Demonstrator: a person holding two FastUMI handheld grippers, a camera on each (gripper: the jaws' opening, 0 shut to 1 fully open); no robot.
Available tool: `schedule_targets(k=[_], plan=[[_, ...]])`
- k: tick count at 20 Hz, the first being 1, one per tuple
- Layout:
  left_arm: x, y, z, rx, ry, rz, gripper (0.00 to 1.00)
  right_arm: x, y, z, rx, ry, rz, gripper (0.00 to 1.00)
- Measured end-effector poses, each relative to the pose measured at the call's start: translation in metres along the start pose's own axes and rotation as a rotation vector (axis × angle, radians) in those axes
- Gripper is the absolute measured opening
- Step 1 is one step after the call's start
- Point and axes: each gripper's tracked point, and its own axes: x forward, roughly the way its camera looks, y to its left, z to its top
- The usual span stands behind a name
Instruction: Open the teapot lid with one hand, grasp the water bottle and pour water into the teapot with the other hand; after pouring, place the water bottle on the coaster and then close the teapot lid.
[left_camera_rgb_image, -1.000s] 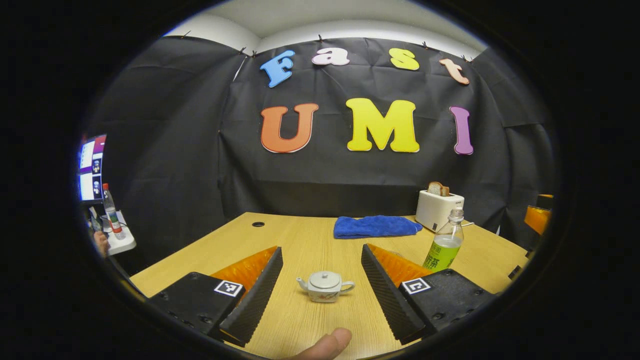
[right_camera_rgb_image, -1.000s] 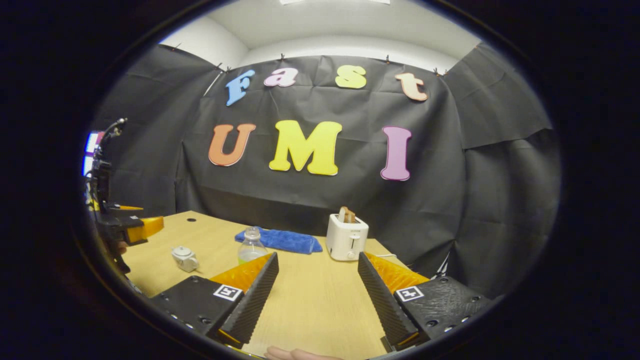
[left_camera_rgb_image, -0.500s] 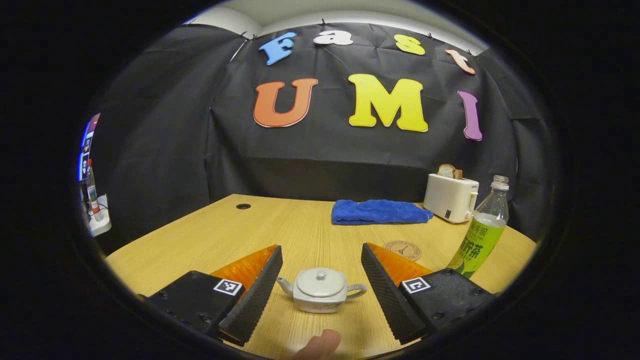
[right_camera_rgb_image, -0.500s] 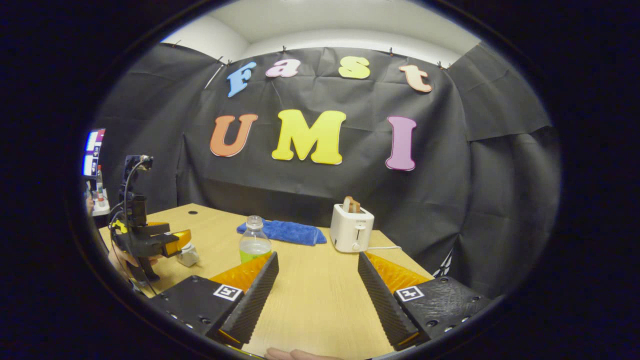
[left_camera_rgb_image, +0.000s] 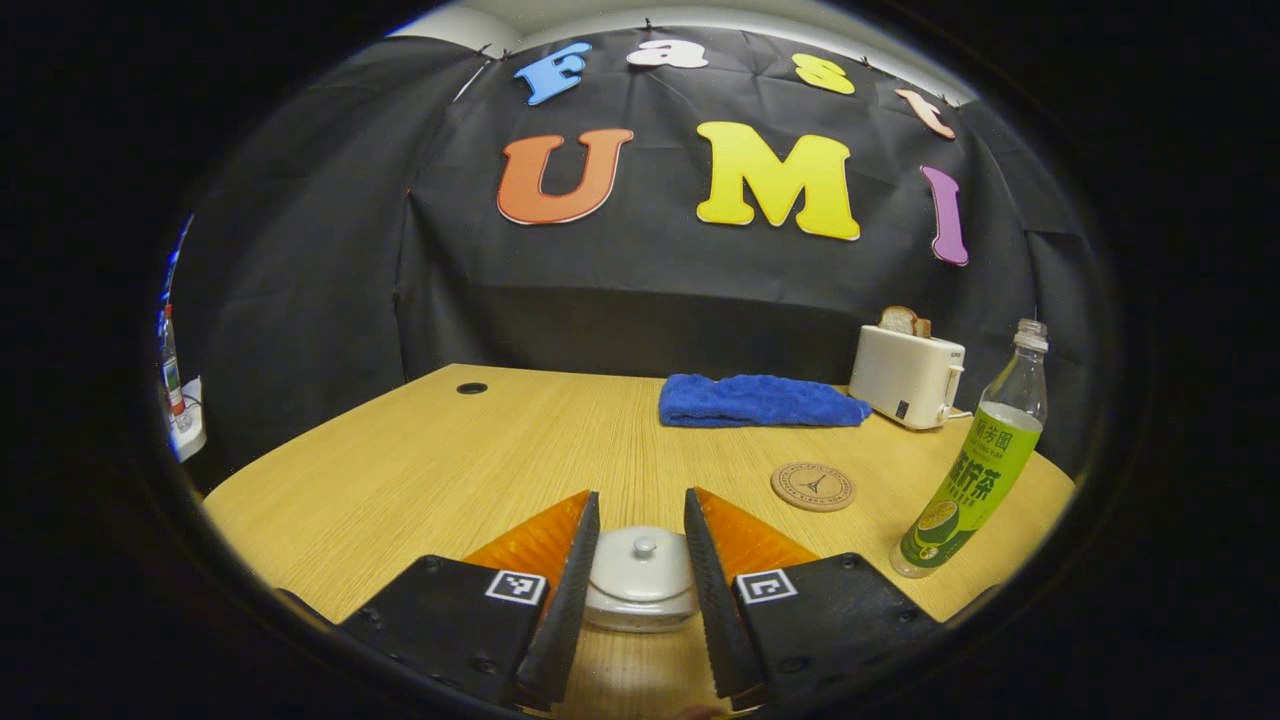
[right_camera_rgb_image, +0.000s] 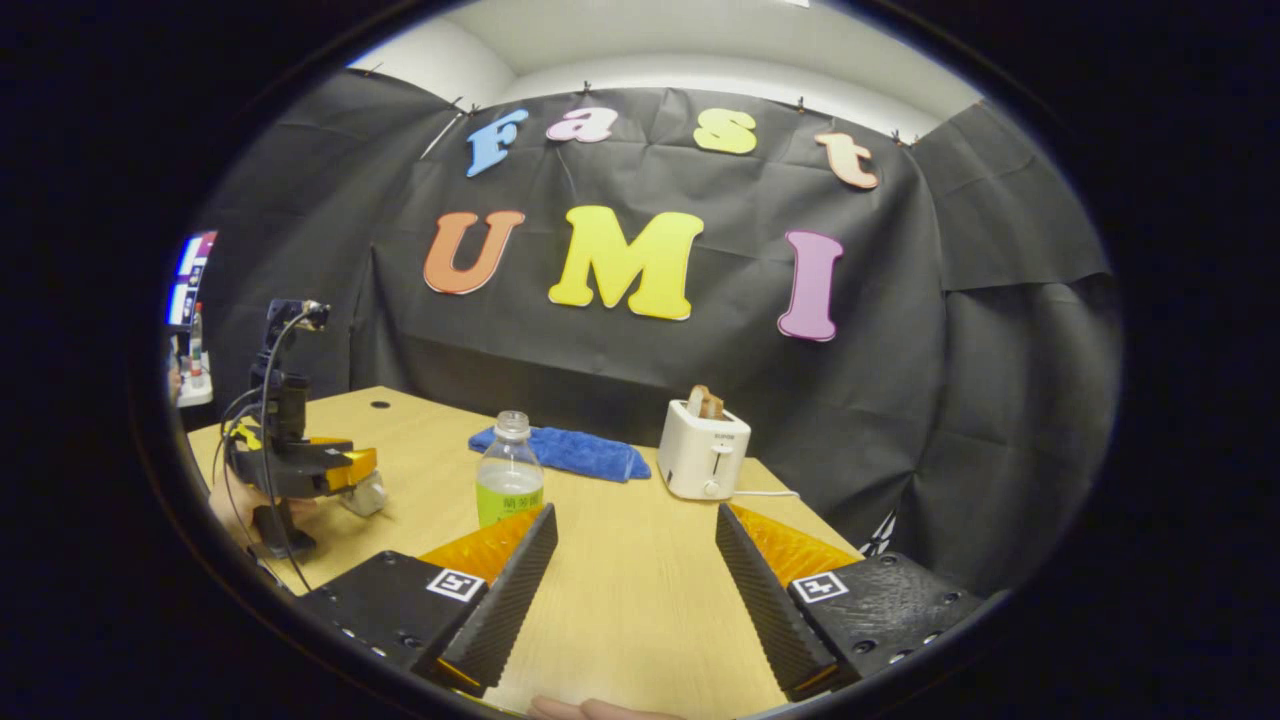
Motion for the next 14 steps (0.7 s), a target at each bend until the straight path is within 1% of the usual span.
schedule_targets(k=[1,2,3,4,5,6,7,8,10,12,14], plan=[[0.0,0.002,0.0,-0.006,-0.01,-0.002,0.5,0.001,0.003,-0.002,0.005,0.006,0.005,0.95],[0.003,0.004,0.0,-0.012,-0.017,0.001,0.41,0.002,0.007,-0.005,0.005,0.015,0.011,0.98],[0.004,0.004,0.001,-0.013,-0.021,0.002,0.37,0.002,0.011,-0.007,0.0,0.023,0.02,0.98],[0.002,0.003,0.0,-0.01,-0.025,0.0,0.31,0.003,0.015,-0.008,-0.008,0.026,0.029,0.95],[0.003,0.001,0.0,-0.004,-0.028,-0.003,0.3,0.004,0.016,-0.009,-0.016,0.029,0.03,0.93],[0.003,0.001,0.0,0.0,-0.032,-0.007,0.27,0.004,0.017,-0.012,-0.02,0.032,0.03,0.96],[0.003,-0.002,0.001,0.006,-0.036,-0.013,0.24,0.005,0.019,-0.013,-0.022,0.037,0.035,0.95],[0.002,-0.005,0.002,0.017,-0.041,-0.023,0.16,0.006,0.022,-0.016,-0.026,0.043,0.038,0.96],[0.004,-0.006,0.002,0.022,-0.049,-0.023,0.06,0.006,0.022,-0.018,-0.034,0.052,0.035,0.96],[0.001,-0.005,0.003,0.039,-0.053,-0.024,0.05,0.007,0.024,-0.018,-0.036,0.051,0.039,0.96],[-0.005,-0.002,0.014,0.051,-0.078,-0.015,0.03,0.007,0.025,-0.018,-0.038,0.045,0.038,0.96]])
